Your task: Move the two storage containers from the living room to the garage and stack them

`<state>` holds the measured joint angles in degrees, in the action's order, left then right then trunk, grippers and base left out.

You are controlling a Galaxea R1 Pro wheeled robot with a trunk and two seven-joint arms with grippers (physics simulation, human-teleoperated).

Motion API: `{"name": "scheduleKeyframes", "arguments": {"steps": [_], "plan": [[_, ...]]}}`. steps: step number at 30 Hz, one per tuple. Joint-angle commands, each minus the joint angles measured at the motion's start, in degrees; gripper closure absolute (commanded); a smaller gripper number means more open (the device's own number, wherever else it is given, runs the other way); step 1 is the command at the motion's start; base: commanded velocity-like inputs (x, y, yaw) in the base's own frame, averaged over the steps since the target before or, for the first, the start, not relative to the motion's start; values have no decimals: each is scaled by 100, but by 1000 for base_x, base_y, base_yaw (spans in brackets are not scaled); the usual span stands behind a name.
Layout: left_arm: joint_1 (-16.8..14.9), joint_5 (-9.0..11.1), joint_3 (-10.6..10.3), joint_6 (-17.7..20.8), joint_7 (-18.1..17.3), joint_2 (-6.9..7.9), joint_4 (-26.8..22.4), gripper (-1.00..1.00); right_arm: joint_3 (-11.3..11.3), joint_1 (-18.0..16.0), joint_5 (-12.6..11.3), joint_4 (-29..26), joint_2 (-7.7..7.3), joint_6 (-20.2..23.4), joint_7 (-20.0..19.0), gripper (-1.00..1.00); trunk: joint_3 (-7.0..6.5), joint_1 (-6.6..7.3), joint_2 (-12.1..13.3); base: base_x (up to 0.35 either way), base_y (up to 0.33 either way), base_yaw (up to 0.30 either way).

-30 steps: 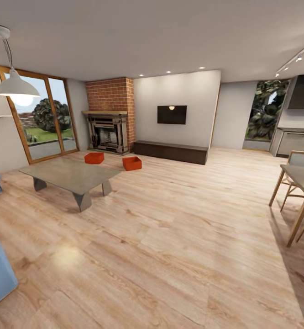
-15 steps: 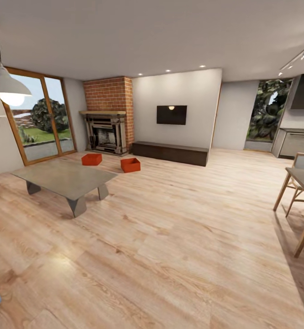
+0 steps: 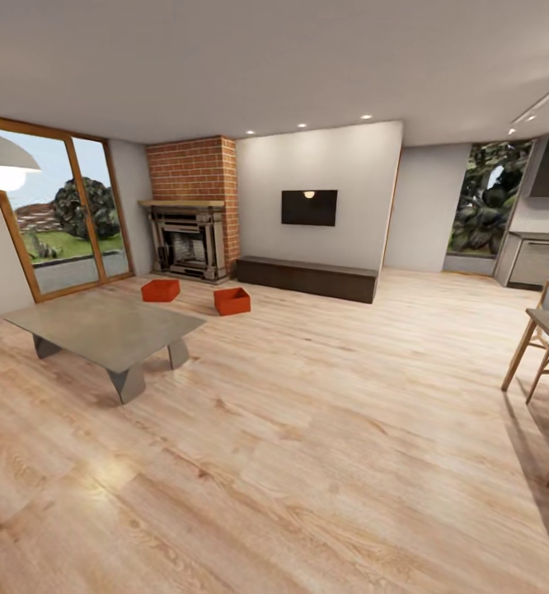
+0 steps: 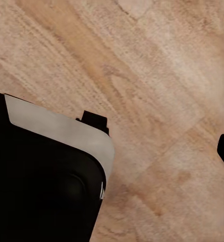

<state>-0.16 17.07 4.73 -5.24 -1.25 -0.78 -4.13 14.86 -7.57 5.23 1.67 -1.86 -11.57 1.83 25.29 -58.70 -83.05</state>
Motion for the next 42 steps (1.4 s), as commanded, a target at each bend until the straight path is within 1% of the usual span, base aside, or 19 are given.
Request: {"name": "scheduleKeyframes", "arguments": {"steps": [1, 23, 42], "plan": [[-2, 7, 44, -12, -14, -2, 0, -100, 0, -8, 55, 18, 1, -30, 19, -100, 6, -3, -3, 322, -88, 0], [-2, 7, 41, -12, -13, -1, 0, -100, 0, -8, 53, 18, 7, -30, 19, -100, 6, -3, -3, 322, -85, 0], [-2, 7, 46, -12, -15, -1, 0, -100, -10, -8, 22, 18, -3, -21, 19, -100, 6, -3, -3, 322, -5, 0]]}}
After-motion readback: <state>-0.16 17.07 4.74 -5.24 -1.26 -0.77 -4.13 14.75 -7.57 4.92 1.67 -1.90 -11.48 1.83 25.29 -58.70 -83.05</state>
